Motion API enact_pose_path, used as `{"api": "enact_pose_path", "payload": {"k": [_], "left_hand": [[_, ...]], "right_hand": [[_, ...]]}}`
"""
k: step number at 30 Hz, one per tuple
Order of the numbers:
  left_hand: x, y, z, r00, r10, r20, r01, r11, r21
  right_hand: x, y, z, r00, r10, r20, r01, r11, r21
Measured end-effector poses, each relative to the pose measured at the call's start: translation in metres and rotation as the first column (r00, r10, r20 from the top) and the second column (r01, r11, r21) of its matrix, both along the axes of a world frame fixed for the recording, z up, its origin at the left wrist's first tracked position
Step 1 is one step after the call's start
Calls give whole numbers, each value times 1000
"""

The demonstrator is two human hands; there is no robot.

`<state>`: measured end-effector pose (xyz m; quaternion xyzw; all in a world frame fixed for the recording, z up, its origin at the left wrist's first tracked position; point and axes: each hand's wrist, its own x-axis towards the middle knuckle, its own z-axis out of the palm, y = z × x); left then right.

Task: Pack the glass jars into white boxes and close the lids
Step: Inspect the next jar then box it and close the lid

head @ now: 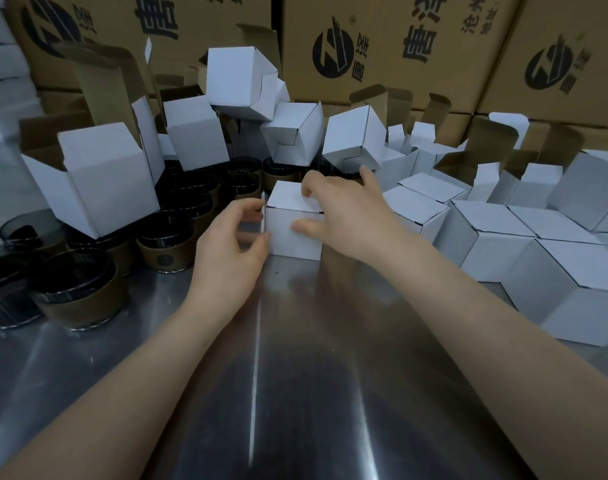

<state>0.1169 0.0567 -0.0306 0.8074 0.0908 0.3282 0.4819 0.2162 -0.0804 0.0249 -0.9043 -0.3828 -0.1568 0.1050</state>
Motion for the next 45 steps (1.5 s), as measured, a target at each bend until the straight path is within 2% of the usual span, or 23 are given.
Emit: {"api": "enact_pose_path", "payload": {"k": [4, 12, 22, 28, 37, 41, 43, 45], "left_hand": [[-1, -1, -1, 999, -7, -32, 8, 1000, 12], [-1, -2, 0, 993, -31, -111, 34, 999, 27], [-4, -4, 4, 991, -53, -124, 58, 997, 41], [-4, -3, 3, 991, -58, -122, 64, 997, 43], [0, 0, -4, 989, -57, -136, 73, 991, 111], [1, 0, -4, 991, -44, -127, 66, 983, 174], [1, 0, -4, 990, -29, -137, 57, 978, 201], [0, 0, -4, 990, -6, -138, 37, 974, 224]], "right_hand": [[10, 1, -5, 980, -133, 146, 137, 990, -22], [21, -7, -9, 945, -252, 208, 261, 965, -16], [29, -17, -3, 899, -391, 197, 405, 914, -32], [30, -18, -2, 892, -421, 166, 431, 902, -32], [35, -20, -8, 848, -481, 223, 495, 869, -13], [28, -18, -12, 851, -435, 295, 445, 895, 37], [21, -15, -13, 875, -351, 333, 340, 936, 95], [13, -7, -11, 929, -249, 273, 201, 961, 191]]}}
